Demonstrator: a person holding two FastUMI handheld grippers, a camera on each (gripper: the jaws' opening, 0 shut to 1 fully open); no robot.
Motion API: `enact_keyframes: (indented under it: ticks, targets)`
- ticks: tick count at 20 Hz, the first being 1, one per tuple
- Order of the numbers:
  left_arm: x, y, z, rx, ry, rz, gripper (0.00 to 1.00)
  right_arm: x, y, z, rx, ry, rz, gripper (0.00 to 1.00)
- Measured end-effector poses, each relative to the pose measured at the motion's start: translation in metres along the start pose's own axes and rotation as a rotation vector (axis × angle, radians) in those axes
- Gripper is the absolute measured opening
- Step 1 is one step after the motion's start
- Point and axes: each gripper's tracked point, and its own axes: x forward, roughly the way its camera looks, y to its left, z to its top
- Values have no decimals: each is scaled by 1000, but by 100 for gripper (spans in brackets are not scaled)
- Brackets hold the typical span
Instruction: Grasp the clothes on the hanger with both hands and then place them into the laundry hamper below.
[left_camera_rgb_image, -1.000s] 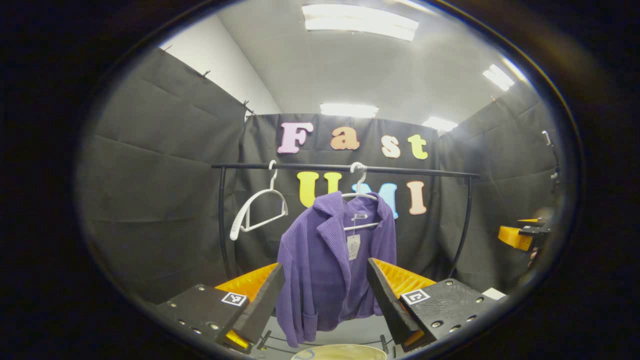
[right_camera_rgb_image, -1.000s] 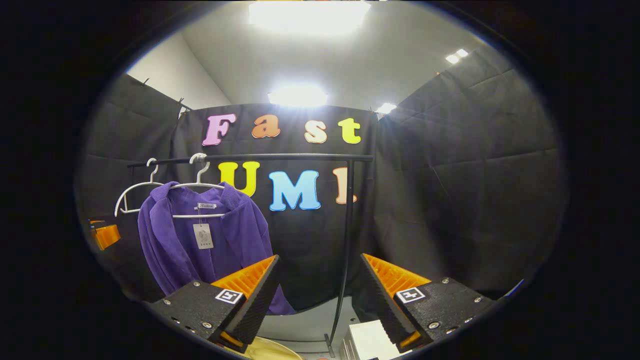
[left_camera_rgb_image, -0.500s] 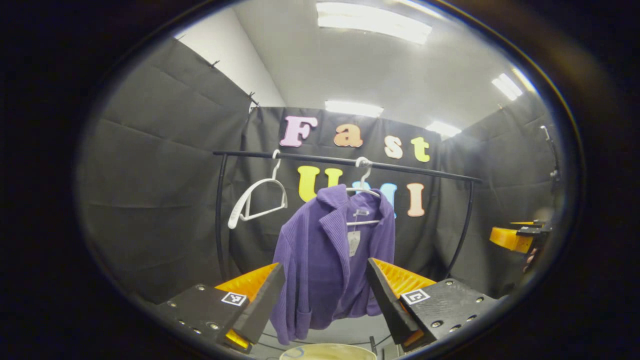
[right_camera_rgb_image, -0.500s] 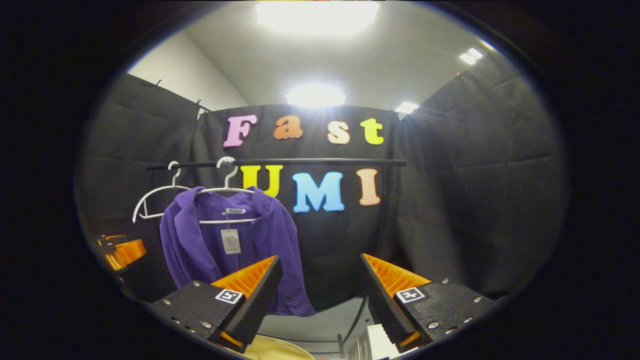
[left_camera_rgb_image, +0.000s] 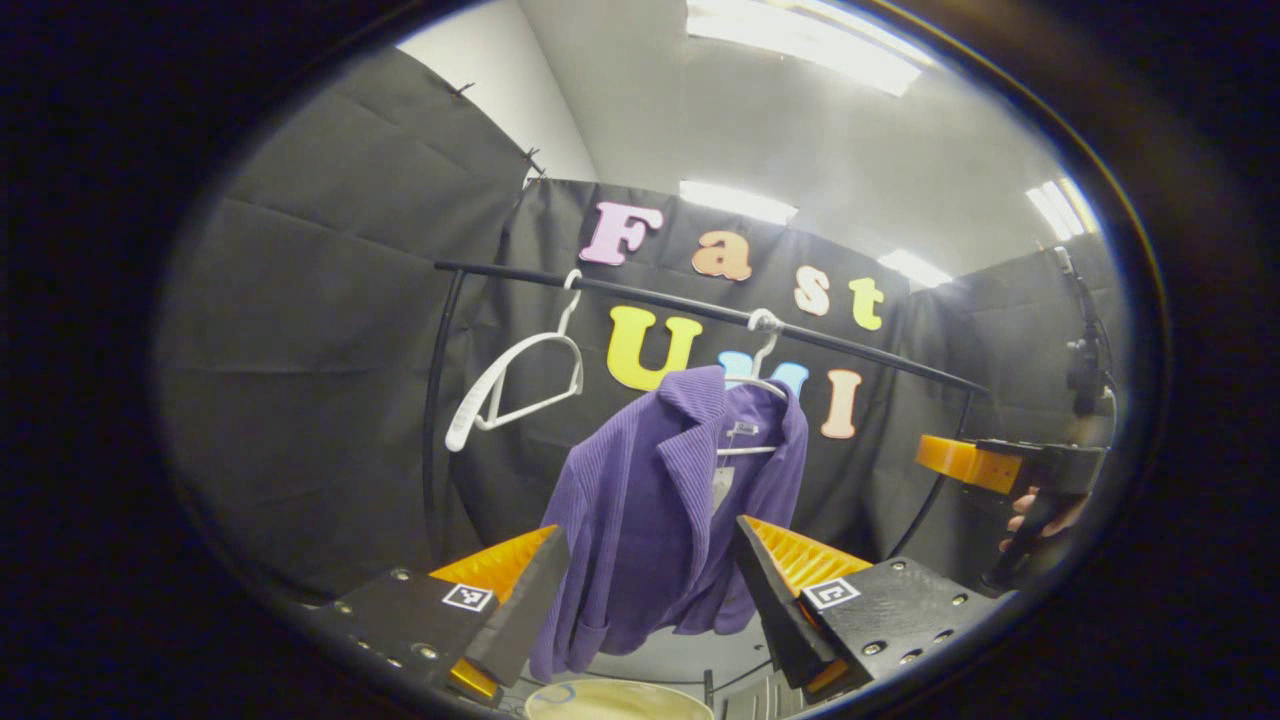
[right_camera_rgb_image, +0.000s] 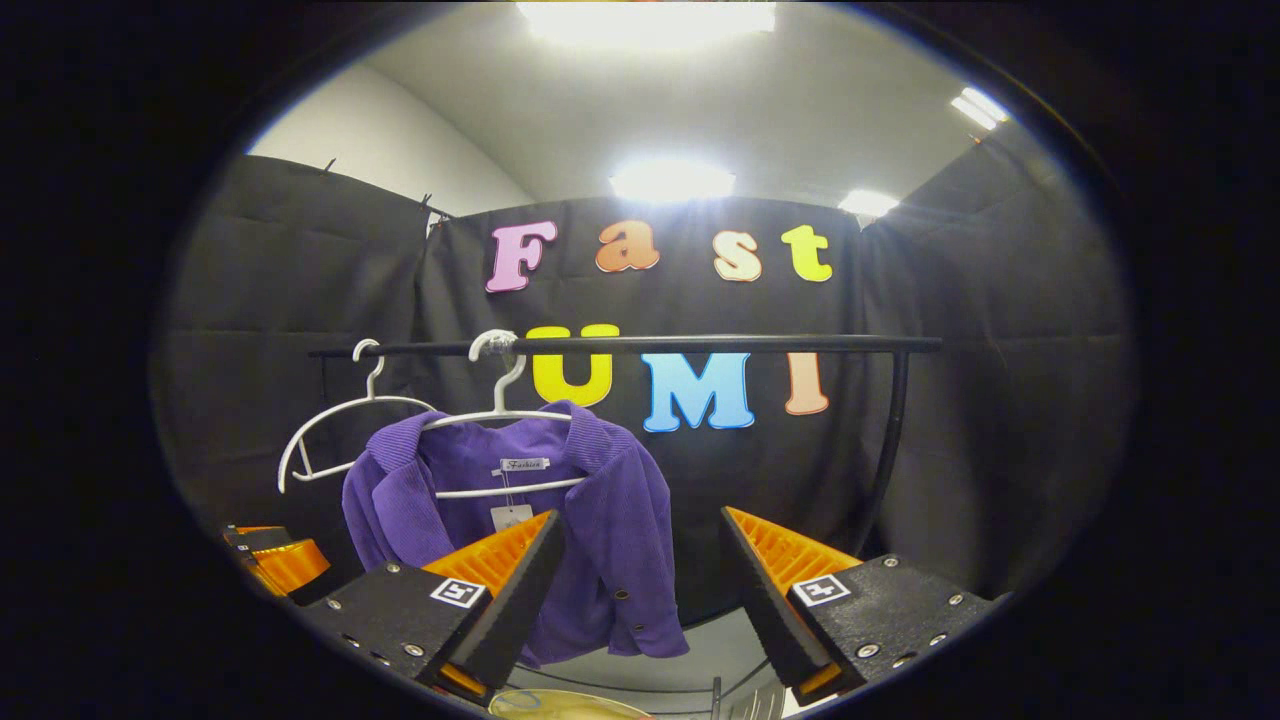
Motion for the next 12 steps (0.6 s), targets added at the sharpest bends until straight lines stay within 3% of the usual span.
enact_keyframes:
  ticks: [5,7,12]
  targets:
    - [35,-23,5,-28,2,-2,95,47,13,-7,23,26,45,95]
    - [49,-30,11,-28,-20,21,100,68,23,-10,49,24,90,96]
    - [81,-46,13,-47,-37,96,95,121,37,-27,38,49,196,95]
